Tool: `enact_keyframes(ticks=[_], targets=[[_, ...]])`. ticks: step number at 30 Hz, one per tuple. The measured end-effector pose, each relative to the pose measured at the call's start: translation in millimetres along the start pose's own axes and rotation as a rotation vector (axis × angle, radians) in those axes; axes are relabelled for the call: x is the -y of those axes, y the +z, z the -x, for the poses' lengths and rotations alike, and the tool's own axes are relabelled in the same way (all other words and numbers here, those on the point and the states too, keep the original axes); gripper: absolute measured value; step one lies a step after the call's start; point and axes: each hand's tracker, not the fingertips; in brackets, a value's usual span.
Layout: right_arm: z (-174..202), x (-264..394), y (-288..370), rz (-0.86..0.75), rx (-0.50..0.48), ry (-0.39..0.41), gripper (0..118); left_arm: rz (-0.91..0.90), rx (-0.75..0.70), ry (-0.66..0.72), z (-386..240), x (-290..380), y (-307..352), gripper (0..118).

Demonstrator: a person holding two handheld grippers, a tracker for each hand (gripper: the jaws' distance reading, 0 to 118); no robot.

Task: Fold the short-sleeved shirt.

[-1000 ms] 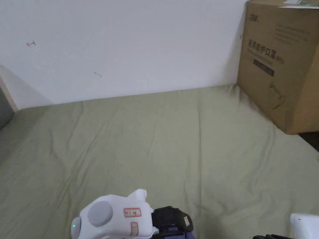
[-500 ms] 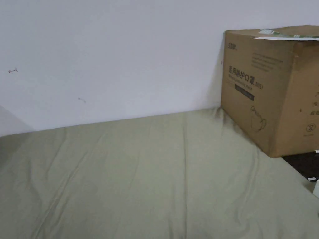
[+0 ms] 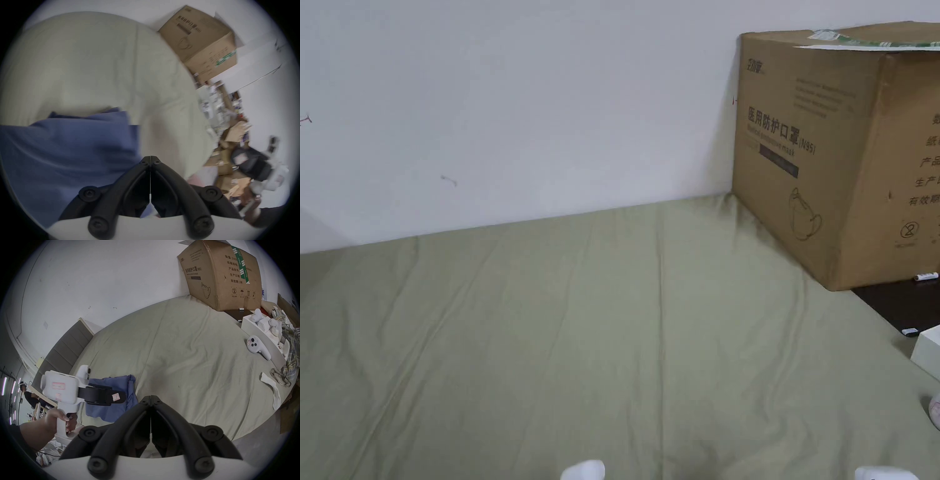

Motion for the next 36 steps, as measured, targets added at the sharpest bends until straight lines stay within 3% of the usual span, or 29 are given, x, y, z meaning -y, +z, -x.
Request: enact_keyframes(ticks=[6, 11, 14, 16, 17, 18, 22, 25, 30, 32, 34, 36], targets=[[33, -24, 26, -0.122, -0.076, 0.042, 0, -0.395, -0.132, -0.193, -38, 0, 112, 0], [87, -43, 67, -0.436, -0.085, 0.228, 0, -0.744, -0.336, -0.38, -65, 26, 194, 0], [112, -34, 82, -0.716, 0.001, 0.335, 0, -0.967, -0.453, -0.446, -69, 53, 220, 0], [121, -20, 79, -0.86, 0.13, 0.374, 0, -1.05, -0.578, -0.475, -67, 73, 226, 0], [125, -17, 76, -0.862, 0.201, 0.402, 0, -1.071, -0.652, -0.479, -64, 81, 225, 0], [124, -15, 71, -0.838, 0.207, 0.407, 0, -1.089, -0.689, -0.479, -60, 90, 226, 0], [113, -9, 63, -0.751, 0.146, 0.236, 0, -1.084, -0.701, -0.416, -50, 100, 227, 0], [113, -10, 61, -0.734, 0.193, 0.281, 0, -1.079, -0.728, -0.394, -48, 97, 229, 0], [111, -16, 73, -0.752, 0.155, 0.259, 0, -1.07, -0.697, -0.358, -44, 92, 234, 0], [112, -19, 68, -0.685, 0.079, 0.279, 0, -1.022, -0.69, -0.356, -41, 87, 233, 0], [110, -24, 49, -0.513, -0.064, 0.279, 0, -0.959, -0.654, -0.319, -34, 81, 231, 0], [99, -28, 12, -0.229, -0.272, 0.191, 0, -0.897, -0.636, -0.271, -24, 76, 228, 0]])
